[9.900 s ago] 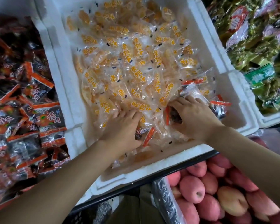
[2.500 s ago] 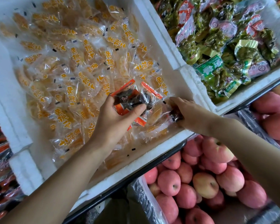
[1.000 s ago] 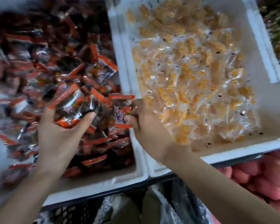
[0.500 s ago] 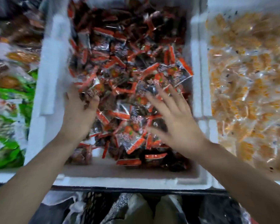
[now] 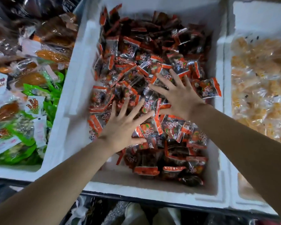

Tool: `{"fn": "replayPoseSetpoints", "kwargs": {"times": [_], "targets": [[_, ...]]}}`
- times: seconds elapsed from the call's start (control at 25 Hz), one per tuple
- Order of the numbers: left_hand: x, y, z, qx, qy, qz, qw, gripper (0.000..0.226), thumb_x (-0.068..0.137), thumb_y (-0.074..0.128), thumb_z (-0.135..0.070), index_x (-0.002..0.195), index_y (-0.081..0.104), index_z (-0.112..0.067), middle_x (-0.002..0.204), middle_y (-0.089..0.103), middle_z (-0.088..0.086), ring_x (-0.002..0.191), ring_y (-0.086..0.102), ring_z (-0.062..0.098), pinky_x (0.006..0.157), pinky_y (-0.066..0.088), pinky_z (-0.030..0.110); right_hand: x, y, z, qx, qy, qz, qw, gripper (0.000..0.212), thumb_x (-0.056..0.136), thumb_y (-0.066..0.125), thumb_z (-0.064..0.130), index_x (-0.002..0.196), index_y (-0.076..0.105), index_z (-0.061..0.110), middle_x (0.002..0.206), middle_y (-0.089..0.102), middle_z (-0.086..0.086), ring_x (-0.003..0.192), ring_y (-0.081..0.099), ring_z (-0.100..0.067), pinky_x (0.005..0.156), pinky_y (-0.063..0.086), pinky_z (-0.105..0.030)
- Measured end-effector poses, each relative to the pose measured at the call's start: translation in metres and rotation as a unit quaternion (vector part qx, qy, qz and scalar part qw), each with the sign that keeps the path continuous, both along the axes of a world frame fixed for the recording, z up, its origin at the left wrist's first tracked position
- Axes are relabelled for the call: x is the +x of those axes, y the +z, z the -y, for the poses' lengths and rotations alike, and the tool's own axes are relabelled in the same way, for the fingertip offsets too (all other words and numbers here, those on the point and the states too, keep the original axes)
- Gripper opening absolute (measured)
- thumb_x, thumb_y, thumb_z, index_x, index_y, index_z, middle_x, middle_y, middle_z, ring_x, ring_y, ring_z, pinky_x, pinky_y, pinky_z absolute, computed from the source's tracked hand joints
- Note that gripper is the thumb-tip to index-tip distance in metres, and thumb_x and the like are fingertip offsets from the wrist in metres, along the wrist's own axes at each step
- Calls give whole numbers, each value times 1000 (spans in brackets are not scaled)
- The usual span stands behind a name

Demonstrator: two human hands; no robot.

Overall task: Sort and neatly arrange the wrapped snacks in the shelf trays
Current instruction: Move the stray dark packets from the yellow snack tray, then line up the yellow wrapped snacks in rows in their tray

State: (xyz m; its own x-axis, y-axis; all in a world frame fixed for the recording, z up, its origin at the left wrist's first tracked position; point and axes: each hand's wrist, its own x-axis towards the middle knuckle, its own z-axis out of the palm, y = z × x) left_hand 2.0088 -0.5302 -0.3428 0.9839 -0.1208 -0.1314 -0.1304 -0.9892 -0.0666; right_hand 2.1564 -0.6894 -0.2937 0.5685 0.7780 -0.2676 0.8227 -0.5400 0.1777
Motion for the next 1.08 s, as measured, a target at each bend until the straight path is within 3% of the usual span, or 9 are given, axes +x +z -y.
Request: {"fn": "replayPoseSetpoints", "kwargs": {"times": [0.2, 0.32, 0.44, 0.52, 0.6, 0.76, 0.92, 1.0, 1.08], "targets": [[14, 10, -14, 9, 71, -17, 997, 86, 85, 36, -68, 135, -30, -45, 143, -38, 1, 142, -16, 42, 110, -6, 62, -10, 17, 15, 59, -16, -13, 998, 84, 89, 42, 56, 148, -12, 29, 157, -15, 0, 143, -18, -31, 114, -1, -57], [10, 9, -12, 12, 78, -4, 997, 82, 88, 33, -66, 138, -26, -42, 147, -33, 2, 143, -13, 41, 110, -6, 63, -25, 16, 45, 110, 20, 7, 994, 76, 86, 47, 48, 149, 20, 14, 154, 21, -12, 142, 18, -35, 112, 20, -53], [-1, 13, -3, 34, 78, 7, 996, 77, 88, 48, -53, 151, 8, -32, 158, 8, 15, 143, 11, 43, 107, 1, 68, -33, 3, 84, 138, 37, -41, 989, 58, 83, 55, 36, 132, 50, 6, 131, 55, -16, 123, 50, -36, 100, 39, -49], [-3, 20, 8, 14, 72, 69, 995, 68, 77, 64, -32, 139, 40, -17, 139, 43, 22, 131, 36, 44, 105, 16, 71, -42, 1, 111, 167, 66, -74, 981, 48, 89, 49, 35, 129, 53, 8, 128, 58, -11, 124, 50, -30, 105, 37, -40], [-2, 30, 29, -50, 73, 162, 983, 55, 74, 63, -17, 126, 46, -12, 122, 50, 19, 116, 44, 37, 101, 33, 62, -51, 6, 137, 219, 78, -86, 969, 44, 92, 42, 34, 128, 52, 11, 131, 55, -6, 127, 45, -20, 111, 30, -31], [18, 50, 122, -199, -36, 218, 955, 39, 81, 50, -10, 120, 46, -15, 120, 42, 8, 106, 41, 25, 91, 33, 41, -54, 13, 214, 304, -10, -40, 952, 30, 89, 42, 24, 117, 52, 16, 107, 65, -8, 101, 59, -19, 89, 42, -24], [50, 40, 226, -220, -178, 149, 947, 49, 85, 55, -19, 133, 48, -22, 137, 46, 7, 126, 42, 30, 104, 35, 48, -36, -3, 325, 210, -113, 6, 971, 50, 90, 38, 44, 134, 42, 20, 131, 52, -11, 127, 39, -30, 104, 36, -45], [64, 40, 268, -149, -216, 41, 964, 60, 93, 42, -44, 148, 23, -30, 157, 19, 6, 144, 14, 35, 114, 16, 59, -26, -13, 369, 88, -141, -1, 986, 74, 84, 30, 66, 146, 25, 25, 146, 34, -12, 135, 27, -40, 104, 29, -63], [76, 29, 295, -77, -235, -83, 965, 78, 90, 35, -63, 146, -14, -39, 154, -28, 1, 139, -28, 35, 109, -14, 63, -21, -27, 396, 3, -128, -9, 992, 92, 74, 34, 76, 149, 15, 27, 150, 28, -14, 135, 27, -46, 98, 31, -69]]}}
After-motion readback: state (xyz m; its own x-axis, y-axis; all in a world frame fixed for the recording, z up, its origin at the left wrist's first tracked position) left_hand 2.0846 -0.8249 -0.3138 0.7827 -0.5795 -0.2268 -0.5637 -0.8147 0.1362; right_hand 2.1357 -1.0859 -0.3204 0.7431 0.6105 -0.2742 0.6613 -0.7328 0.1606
